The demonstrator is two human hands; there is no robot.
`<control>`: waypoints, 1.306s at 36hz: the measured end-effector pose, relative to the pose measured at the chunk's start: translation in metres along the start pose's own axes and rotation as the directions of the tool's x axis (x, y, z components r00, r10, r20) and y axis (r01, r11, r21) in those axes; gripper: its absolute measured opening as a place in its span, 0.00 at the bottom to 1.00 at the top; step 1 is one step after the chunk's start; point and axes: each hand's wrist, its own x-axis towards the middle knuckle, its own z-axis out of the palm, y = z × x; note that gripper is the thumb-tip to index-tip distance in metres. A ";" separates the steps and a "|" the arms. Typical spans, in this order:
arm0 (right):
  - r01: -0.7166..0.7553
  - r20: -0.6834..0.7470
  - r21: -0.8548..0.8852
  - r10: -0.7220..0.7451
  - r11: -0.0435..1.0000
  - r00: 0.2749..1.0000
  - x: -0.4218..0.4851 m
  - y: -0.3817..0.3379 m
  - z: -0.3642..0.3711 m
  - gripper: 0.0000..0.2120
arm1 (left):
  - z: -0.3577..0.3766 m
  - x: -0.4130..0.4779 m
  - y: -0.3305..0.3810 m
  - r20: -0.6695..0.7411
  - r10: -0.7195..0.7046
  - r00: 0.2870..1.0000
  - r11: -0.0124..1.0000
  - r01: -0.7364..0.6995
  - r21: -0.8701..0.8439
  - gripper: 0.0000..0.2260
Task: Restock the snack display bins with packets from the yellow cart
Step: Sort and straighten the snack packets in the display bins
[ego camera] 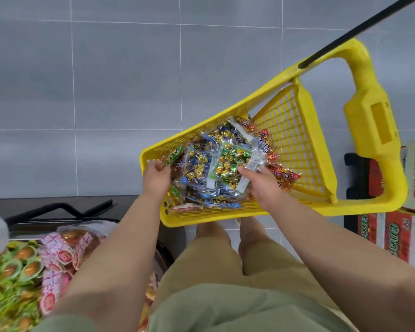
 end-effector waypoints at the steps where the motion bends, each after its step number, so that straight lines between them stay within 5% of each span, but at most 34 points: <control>1: 0.000 -0.025 0.012 0.001 1.000 1.000 0.002 0.001 -0.003 0.30 | -0.001 0.008 -0.003 0.018 0.019 1.000 0.996 -0.020 0.084 0.12; 6: 0.026 -0.008 0.092 -0.025 0.995 1.000 0.007 0.004 -0.007 0.07 | 0.002 0.037 -0.006 0.206 0.015 0.978 0.934 -0.087 0.347 0.26; 10: 0.023 -0.016 0.084 -0.022 0.996 1.000 0.009 0.007 -0.006 0.08 | 0.009 0.046 -0.005 0.276 -0.057 0.959 0.837 -0.104 0.537 0.26; 13: 0.025 -0.014 0.074 -0.024 0.997 1.000 0.011 0.012 -0.008 0.10 | 0.013 0.046 -0.005 0.187 -0.004 0.982 0.813 -0.106 0.573 0.21; 21: 0.038 0.012 0.082 -0.039 0.996 0.999 -0.006 0.004 -0.011 0.09 | -0.018 0.001 0.008 -0.028 0.213 0.977 0.939 -0.197 0.282 0.15; 25: -0.022 0.037 0.084 0.019 0.996 0.999 -0.022 -0.002 -0.009 0.20 | -0.045 -0.034 0.021 -0.084 0.256 0.963 0.966 -0.259 -0.024 0.08; 29: -0.121 0.223 0.241 0.066 0.963 0.973 -0.032 -0.006 -0.009 0.06 | -0.057 -0.061 0.037 0.081 0.086 0.993 0.846 -0.030 -0.533 0.08; 31: -0.157 0.312 0.319 0.053 0.935 0.949 -0.038 -0.007 -0.007 0.03 | -0.051 -0.069 0.040 0.206 0.017 0.978 0.750 0.124 -0.650 0.05; 36: -0.178 0.437 0.426 -0.029 0.887 0.899 -0.047 -0.012 0.007 0.03 | -0.021 -0.082 0.041 0.463 -0.005 0.886 0.777 0.295 -0.556 0.03; 41: -0.106 0.338 0.360 -0.024 0.927 0.941 -0.036 -0.008 0.008 0.07 | -0.005 -0.079 0.039 0.601 0.026 0.798 0.769 0.368 -0.522 0.09; 44: -0.116 0.257 0.390 0.013 0.913 0.966 -0.025 -0.003 -0.003 0.12 | 0.000 -0.060 0.027 0.468 -0.056 0.882 0.875 0.269 -0.401 0.12; 47: -0.115 0.235 0.382 0.023 0.917 0.972 -0.014 0.007 -0.015 0.12 | 0.002 -0.034 0.005 0.081 -0.113 0.990 0.984 0.123 -0.130 0.12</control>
